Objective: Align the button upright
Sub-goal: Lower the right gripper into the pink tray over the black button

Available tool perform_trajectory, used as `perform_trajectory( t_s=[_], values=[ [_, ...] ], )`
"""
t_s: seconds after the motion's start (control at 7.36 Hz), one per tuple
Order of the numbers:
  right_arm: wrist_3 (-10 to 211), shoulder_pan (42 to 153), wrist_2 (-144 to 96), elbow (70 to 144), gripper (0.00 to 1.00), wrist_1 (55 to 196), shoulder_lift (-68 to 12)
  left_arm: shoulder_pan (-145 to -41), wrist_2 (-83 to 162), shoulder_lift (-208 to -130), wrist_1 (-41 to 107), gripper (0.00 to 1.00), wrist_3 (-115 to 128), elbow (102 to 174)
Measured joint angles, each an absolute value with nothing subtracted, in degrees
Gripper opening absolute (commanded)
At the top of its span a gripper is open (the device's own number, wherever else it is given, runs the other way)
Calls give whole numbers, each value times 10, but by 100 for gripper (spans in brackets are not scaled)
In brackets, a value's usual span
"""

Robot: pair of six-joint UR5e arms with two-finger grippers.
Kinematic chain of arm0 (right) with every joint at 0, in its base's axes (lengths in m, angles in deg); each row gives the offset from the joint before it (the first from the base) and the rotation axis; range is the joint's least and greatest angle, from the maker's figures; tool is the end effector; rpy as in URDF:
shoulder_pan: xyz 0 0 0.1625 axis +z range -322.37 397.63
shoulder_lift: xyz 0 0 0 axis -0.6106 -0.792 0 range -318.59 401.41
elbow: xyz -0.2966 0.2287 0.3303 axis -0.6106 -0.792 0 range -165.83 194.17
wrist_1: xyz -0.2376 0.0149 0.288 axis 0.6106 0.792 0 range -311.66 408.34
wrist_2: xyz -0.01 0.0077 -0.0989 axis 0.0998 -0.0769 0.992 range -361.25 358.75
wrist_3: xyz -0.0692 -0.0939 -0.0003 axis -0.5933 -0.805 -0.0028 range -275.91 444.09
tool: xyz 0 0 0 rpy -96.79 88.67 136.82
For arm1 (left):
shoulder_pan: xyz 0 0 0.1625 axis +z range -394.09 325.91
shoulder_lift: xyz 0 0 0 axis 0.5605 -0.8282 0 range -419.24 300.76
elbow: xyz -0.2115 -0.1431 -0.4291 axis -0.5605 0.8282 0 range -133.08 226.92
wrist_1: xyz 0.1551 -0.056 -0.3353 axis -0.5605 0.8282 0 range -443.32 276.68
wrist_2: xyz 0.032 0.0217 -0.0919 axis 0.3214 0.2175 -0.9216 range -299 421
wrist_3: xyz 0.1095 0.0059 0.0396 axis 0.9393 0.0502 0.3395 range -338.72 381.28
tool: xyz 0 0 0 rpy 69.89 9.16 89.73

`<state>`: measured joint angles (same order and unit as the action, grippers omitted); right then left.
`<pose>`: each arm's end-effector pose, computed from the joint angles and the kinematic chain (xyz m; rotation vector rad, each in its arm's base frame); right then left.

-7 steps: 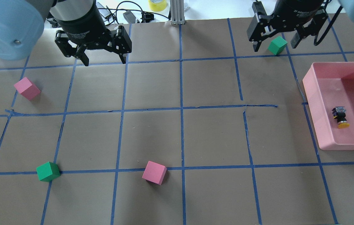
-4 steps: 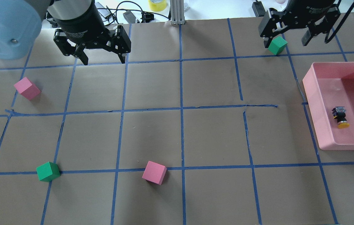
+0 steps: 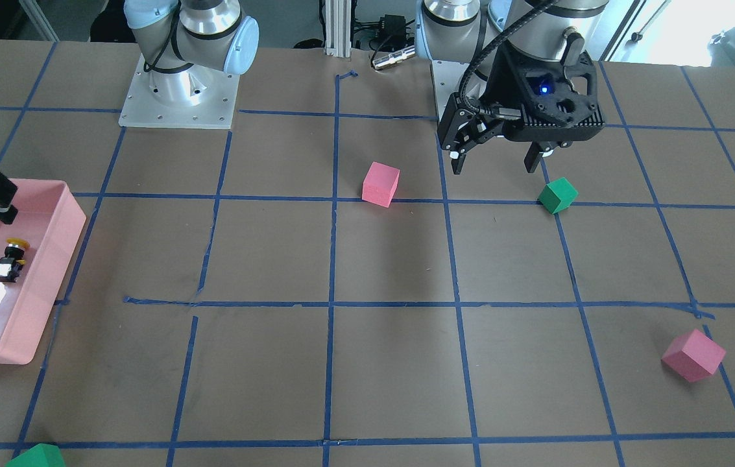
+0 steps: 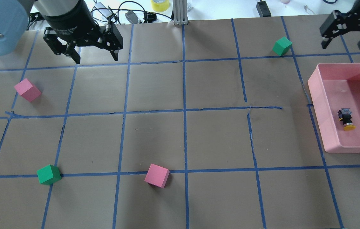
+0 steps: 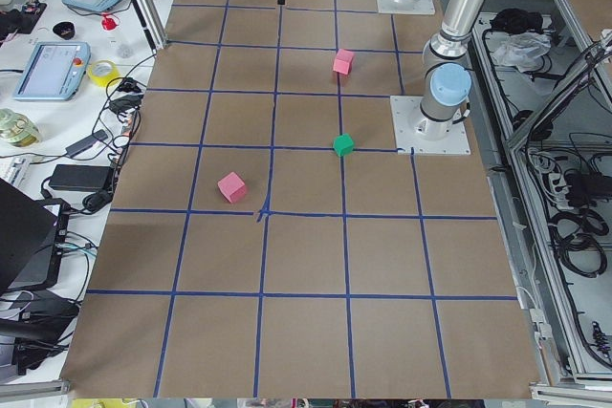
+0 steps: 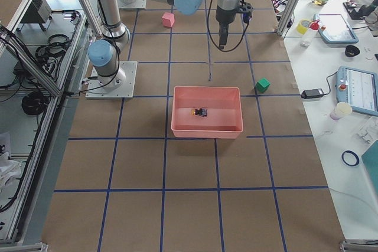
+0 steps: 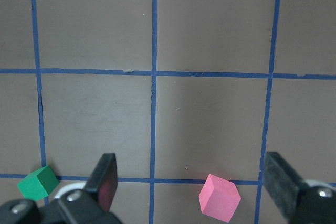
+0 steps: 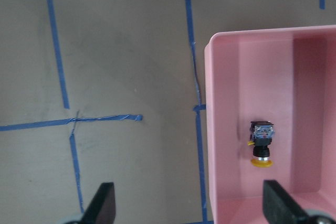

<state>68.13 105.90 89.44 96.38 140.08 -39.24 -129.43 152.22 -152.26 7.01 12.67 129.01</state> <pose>-0.0738 -0.5413 0.5295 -0.1577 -3.1252 -0.0013 -0.1752 -0.4684 0.5825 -0.0905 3.1263 -0.1275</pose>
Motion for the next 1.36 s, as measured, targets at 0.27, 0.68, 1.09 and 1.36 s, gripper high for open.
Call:
perform_trajectory(
  t_s=[0.27,0.68,1.09,1.36],
  values=[
    [620,998,891,993,100,1478,-360,-1294,1523,-1521,71,100,127,1292],
    [550,930,881,1050,100,1550,-351,-1294,1522,-1520,71,100,126,1294],
    [535,911,871,1080,100,1587,-345,-1294,1522,-1520,70,100,126,1296],
    [533,910,871,1086,100,1603,-338,-1294,1521,-1520,70,100,126,1297]
  ],
)
